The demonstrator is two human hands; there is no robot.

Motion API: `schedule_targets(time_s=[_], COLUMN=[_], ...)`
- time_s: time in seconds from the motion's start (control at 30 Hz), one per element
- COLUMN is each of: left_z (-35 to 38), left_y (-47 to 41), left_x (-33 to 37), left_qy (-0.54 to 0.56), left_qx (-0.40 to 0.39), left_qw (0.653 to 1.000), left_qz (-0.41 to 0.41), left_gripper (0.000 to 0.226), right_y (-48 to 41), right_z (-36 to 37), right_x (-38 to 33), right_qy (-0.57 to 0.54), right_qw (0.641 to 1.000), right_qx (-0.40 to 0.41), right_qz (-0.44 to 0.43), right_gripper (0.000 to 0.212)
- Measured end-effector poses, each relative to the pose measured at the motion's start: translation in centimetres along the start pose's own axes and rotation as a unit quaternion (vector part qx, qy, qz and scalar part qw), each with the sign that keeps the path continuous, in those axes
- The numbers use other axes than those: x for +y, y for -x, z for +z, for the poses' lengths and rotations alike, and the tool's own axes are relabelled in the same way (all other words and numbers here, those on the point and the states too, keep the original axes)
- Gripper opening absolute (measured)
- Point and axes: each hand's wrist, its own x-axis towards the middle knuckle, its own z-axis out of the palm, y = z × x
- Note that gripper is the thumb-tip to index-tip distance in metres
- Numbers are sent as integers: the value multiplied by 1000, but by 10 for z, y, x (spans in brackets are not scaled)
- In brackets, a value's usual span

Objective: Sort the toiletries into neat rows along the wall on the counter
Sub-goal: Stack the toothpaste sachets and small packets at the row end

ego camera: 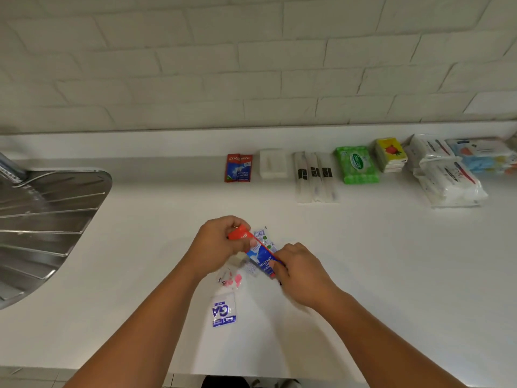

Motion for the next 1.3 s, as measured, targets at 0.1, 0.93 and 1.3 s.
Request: schedule_targets(time_s=[0.1,0.93,1.3], left_z=[-6,-59,-45], left_y=[-12,-219,-256], left_x=[11,-10,-40], left_qy=[53,-13,-174], left_qx=[35,40,78], left_qw=[998,998,981], left_qz=[8,-52,-29], left_gripper=[26,19,29], right_y=[-14,-256,-287], right_z=[-1,-2,18], right_x=[-14,-34,-26], right_qy=[-124,-278,-189], right_qw=[992,905,896], right_qx=[5,186,201], right_qz=[18,264,348], right_gripper=[22,17,19])
